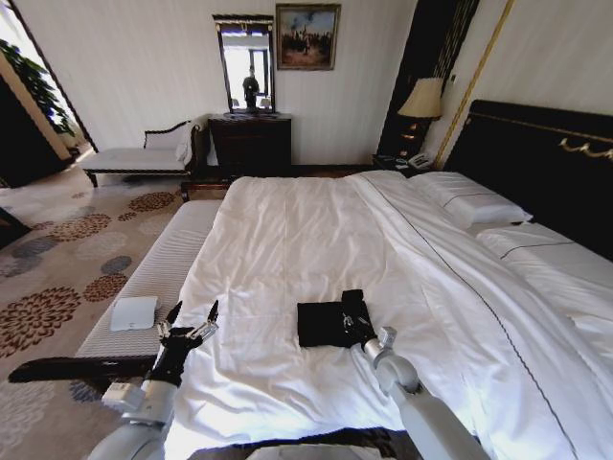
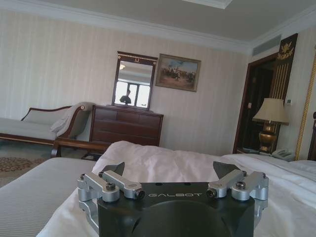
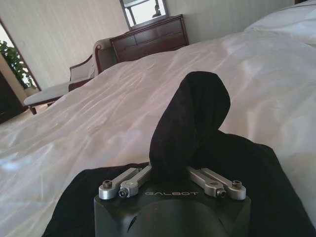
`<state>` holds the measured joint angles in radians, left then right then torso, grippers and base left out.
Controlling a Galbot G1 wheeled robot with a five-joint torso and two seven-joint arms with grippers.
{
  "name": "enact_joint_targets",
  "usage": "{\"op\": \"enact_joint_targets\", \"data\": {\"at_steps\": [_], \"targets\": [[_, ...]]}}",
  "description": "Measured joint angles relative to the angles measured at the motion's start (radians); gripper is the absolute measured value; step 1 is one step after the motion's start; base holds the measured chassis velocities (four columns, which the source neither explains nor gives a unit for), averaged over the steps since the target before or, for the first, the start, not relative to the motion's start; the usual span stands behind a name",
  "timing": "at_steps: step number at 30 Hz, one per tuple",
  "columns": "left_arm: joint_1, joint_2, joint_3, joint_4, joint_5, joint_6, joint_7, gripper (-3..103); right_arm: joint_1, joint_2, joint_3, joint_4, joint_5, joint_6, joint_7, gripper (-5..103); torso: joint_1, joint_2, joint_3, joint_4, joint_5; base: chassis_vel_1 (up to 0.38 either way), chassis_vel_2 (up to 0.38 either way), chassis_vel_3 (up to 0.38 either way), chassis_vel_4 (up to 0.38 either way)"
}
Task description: Fold the clothes on the bed.
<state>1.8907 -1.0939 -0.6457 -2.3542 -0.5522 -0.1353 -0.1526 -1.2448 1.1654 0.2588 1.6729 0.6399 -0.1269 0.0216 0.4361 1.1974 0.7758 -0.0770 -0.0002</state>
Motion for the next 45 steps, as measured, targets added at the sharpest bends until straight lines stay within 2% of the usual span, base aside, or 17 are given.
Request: {"op": "enact_joint_targets", "data": {"at_steps": [6, 9, 13, 21, 28, 36, 38, 41, 42, 45], "targets": [[0.000, 0.000, 0.000, 0.000, 0.000, 0.000, 0.000, 100, -0.031, -0.020, -0.020, -0.027, -0.087, 0.049, -0.050, 7, 0.000, 0.000, 0.000, -0.0002, 0.0002, 0.000, 0.000, 0.000, 0.000], [0.000, 0.000, 0.000, 0.000, 0.000, 0.000, 0.000, 100, -0.037, -0.026, -0.022, -0.028, -0.100, 0.060, -0.059, 7, 0.000, 0.000, 0.000, -0.0002, 0.0002, 0.000, 0.000, 0.000, 0.000], [0.000, 0.000, 0.000, 0.000, 0.000, 0.000, 0.000, 100, -0.036, -0.064, -0.027, -0.027, -0.142, 0.088, -0.090, 7, 0.000, 0.000, 0.000, 0.0000, 0.0001, 0.000, 0.000, 0.000, 0.000], [0.000, 0.000, 0.000, 0.000, 0.000, 0.000, 0.000, 100, -0.006, -0.094, -0.069, -0.005, -0.156, 0.091, -0.096, 7, 0.000, 0.000, 0.000, -0.0001, 0.0002, 0.000, 0.000, 0.000, 0.000], [0.000, 0.000, 0.000, 0.000, 0.000, 0.000, 0.000, 100, 0.030, -0.076, -0.128, -0.032, -0.190, 0.087, -0.097, 7, 0.000, 0.000, 0.000, 0.0001, 0.0002, 0.000, 0.000, 0.000, 0.000], [0.000, 0.000, 0.000, 0.000, 0.000, 0.000, 0.000, 100, 0.032, -0.056, -0.142, -0.053, -0.237, 0.112, -0.116, 7, 0.000, 0.000, 0.000, -0.0001, 0.0001, 0.000, 0.000, 0.000, 0.000], [0.000, 0.000, 0.000, 0.000, 0.000, 0.000, 0.000, 100, 0.030, -0.048, -0.142, -0.055, -0.243, 0.121, -0.122, 4, 0.000, 0.000, 0.000, 0.0000, 0.0000, 0.000, 0.000, 0.000, 0.000], [0.000, 0.000, 0.000, 0.000, 0.000, 0.000, 0.000, 100, 0.026, -0.036, -0.145, -0.054, -0.269, 0.157, -0.123, 18, 0.000, 0.000, 0.000, 0.0001, 0.0003, 0.000, 0.000, 0.000, 0.000], [0.000, 0.000, 0.000, 0.000, 0.000, 0.000, 0.000, 100, 0.026, -0.036, -0.145, -0.054, -0.269, 0.157, -0.123, 18, 0.000, 0.000, 0.000, 0.0001, 0.0003, 0.000, 0.000, 0.000, 0.000], [0.000, 0.000, 0.000, 0.000, 0.000, 0.000, 0.000, 100, 0.004, -0.039, -0.147, -0.022, -0.301, 0.180, -0.135, 34, 0.000, 0.000, 0.000, 0.0000, 0.0001, 0.000, 0.000, 0.000, 0.000]]}}
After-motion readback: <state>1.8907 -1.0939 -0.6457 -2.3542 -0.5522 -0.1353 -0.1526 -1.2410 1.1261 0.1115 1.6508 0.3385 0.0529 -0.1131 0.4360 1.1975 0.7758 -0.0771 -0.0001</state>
